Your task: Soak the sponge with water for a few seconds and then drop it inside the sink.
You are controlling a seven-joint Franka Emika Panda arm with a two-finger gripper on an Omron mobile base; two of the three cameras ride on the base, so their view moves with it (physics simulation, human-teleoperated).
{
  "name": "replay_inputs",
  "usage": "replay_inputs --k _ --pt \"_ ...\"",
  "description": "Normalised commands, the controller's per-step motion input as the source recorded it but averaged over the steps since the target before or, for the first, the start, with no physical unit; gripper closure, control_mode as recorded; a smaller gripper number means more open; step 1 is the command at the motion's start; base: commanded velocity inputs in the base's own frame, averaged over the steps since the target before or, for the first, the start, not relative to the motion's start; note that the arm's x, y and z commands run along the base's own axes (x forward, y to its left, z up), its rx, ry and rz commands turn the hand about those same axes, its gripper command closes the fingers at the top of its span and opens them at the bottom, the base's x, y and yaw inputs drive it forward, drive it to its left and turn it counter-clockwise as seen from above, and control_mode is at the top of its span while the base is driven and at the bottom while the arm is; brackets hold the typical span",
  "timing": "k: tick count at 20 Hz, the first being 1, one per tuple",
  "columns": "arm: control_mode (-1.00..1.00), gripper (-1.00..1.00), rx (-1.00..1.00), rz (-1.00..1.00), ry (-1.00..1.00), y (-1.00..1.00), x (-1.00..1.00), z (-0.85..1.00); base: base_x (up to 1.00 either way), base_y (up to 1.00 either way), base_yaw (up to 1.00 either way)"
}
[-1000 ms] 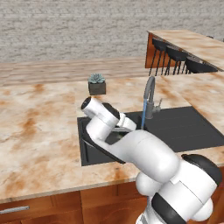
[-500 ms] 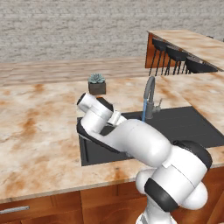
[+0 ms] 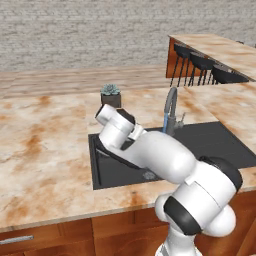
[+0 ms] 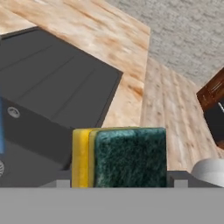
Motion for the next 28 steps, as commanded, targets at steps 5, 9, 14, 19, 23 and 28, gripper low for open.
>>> replay_inputs --k 5,9,14,19,23,28 --pt "-1.00 1.00 0.00 -0.04 -0.12 -0.56 -0.08 0.00 0.00 0.00 0.00" --pt "-1.00 1.00 0.00 0.00 -0.16 -0.25 -0.54 0.00 0.00 0.00 0.00" --pt "-1.00 1.00 0.00 0.00 -0.16 -0.08 -0.45 0.00 0.00 0.00 0.00" --pt "-1.00 1.00 0.00 -0.01 -0.10 -0.21 -0.18 0.00 0.00 0.00 0.00" --pt "-1.00 1.00 -0.02 -0.06 0.00 -0.27 0.09 0.00 0.00 0.00 0.00" --pt "-1.00 1.00 -0.03 -0.06 0.00 -0.29 0.11 0.00 0.00 0.00 0.00"
